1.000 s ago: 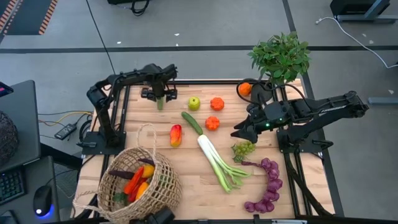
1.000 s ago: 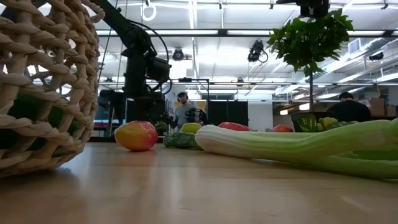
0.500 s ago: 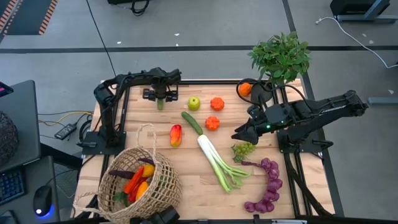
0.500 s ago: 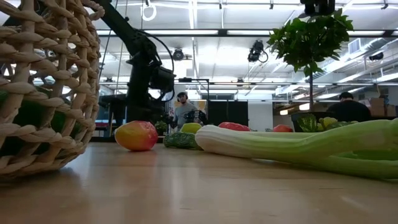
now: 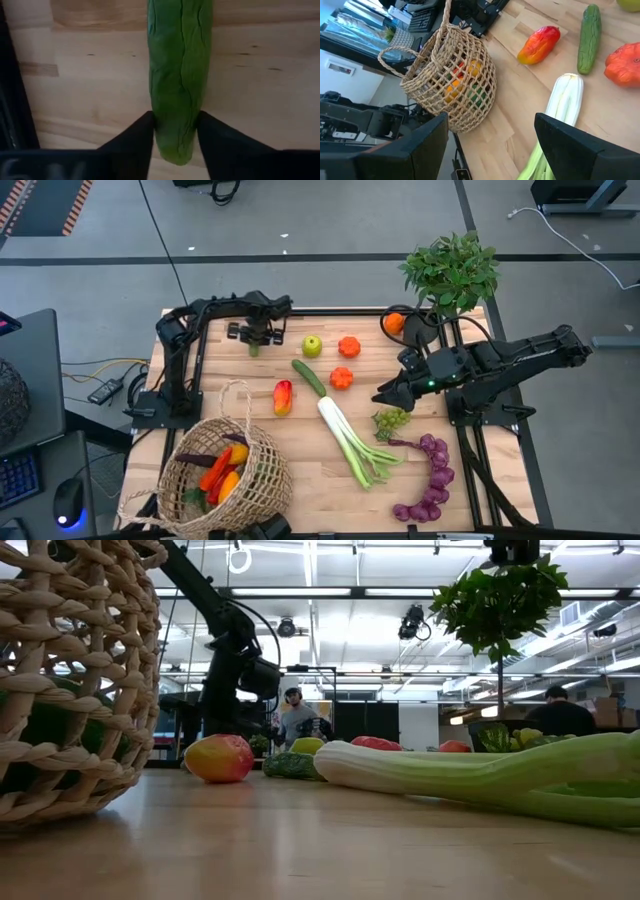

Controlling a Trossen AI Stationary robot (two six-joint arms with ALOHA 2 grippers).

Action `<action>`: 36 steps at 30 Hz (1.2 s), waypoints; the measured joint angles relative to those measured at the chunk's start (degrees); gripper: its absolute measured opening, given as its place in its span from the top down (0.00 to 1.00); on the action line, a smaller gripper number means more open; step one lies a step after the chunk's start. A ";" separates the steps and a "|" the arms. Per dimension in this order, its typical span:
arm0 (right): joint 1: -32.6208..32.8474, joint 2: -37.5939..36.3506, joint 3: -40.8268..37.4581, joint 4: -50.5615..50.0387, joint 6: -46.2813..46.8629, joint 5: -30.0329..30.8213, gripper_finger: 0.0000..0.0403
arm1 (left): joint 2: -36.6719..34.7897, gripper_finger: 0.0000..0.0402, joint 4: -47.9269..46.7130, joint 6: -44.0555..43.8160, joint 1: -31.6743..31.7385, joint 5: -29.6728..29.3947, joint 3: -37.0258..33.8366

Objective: Build produce basket
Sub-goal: Put the top cucumber into the basket

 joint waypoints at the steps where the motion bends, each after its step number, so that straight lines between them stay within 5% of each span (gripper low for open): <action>1: 0.00 0.00 0.00 0.01 0.08 0.01 0.26 | 0.06 0.69 0.05 -0.11 0.00 0.03 0.00; 6: -0.02 0.00 0.00 0.01 -0.13 0.06 0.26 | 0.07 0.78 0.01 0.52 -0.28 0.03 0.00; 18: -0.02 0.00 0.00 0.01 -2.98 1.27 0.26 | 0.16 0.79 -11.29 4.10 -5.80 5.23 10.80; 29: -0.02 0.00 0.00 0.03 -6.77 1.16 0.26 | 0.08 0.78 -29.34 7.59 -14.72 5.26 33.26; 36: 1.55 -0.01 0.02 0.03 -9.62 1.09 0.26 | -5.05 0.79 -28.92 3.37 -22.14 12.02 43.14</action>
